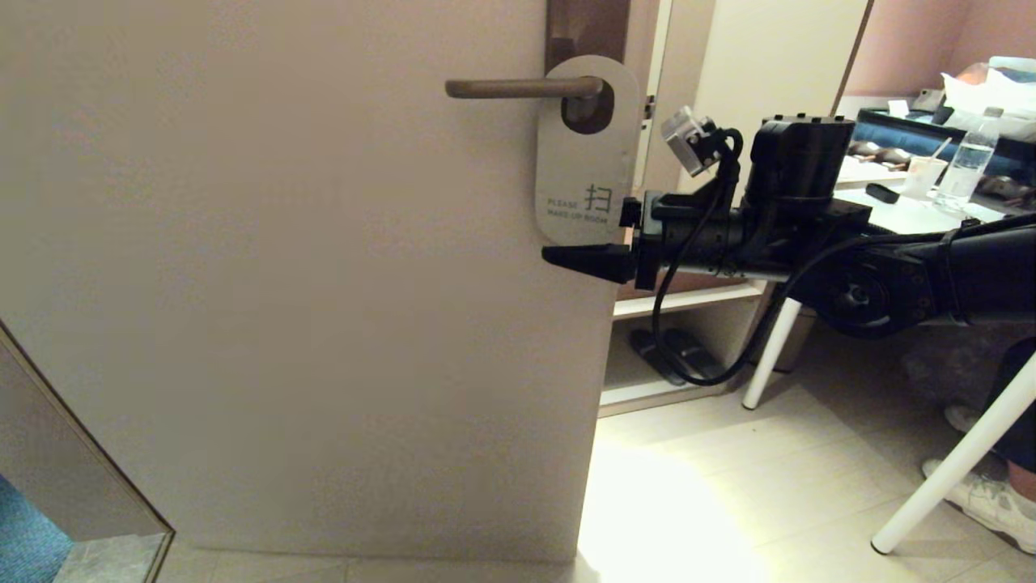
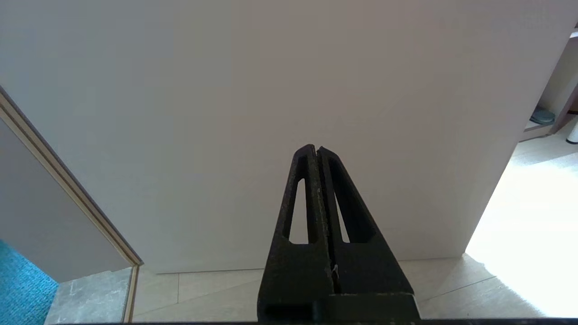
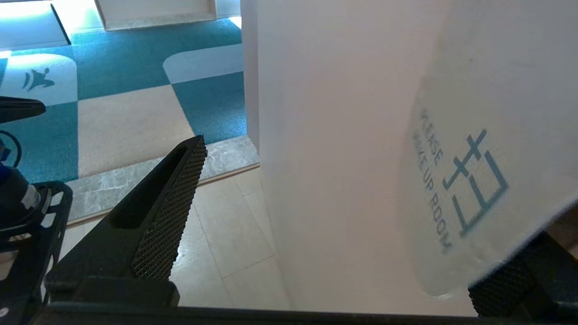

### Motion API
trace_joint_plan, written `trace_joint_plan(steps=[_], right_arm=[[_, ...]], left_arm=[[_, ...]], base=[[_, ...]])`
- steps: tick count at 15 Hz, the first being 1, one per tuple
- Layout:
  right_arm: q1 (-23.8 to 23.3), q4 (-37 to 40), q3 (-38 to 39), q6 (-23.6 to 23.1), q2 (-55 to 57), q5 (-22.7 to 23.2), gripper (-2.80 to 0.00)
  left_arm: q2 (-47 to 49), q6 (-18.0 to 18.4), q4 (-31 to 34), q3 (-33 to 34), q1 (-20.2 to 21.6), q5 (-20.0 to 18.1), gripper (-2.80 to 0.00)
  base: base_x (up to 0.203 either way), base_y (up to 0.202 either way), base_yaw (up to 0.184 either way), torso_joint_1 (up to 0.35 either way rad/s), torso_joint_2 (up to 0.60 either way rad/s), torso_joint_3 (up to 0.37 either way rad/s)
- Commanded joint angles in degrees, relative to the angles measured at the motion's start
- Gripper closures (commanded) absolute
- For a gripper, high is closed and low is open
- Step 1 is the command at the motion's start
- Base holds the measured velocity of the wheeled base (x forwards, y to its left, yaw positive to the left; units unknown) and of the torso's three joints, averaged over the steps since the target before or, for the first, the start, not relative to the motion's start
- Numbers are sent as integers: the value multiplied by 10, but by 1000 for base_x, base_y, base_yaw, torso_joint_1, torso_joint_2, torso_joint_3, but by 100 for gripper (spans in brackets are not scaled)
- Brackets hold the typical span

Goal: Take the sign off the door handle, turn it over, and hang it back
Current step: Take down the sign

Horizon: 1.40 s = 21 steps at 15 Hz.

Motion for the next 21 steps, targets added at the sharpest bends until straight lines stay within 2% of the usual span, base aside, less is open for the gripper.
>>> trace_joint_plan(steps=[1,3,6,10,21], right_arm=[[0,-2,-10,-2,10,3,-280],[-5,-2,-25,-2,22,3,-280],[-19,-2,-38,-1,32,31,-280],[-31,-2,-44,-1,43,45,-280],[-29,-1,-108,13,86,72,-280]], left_arm=[[1,0,0,0,0,0,0],[1,0,0,0,0,0,0],[1,0,0,0,0,0,0],[1,0,0,0,0,0,0],[1,0,0,0,0,0,0]], base=[[0,0,0,0,0,0],[0,0,0,0,0,0],[0,0,0,0,0,0],[0,0,0,0,0,0],[0,0,0,0,0,0]])
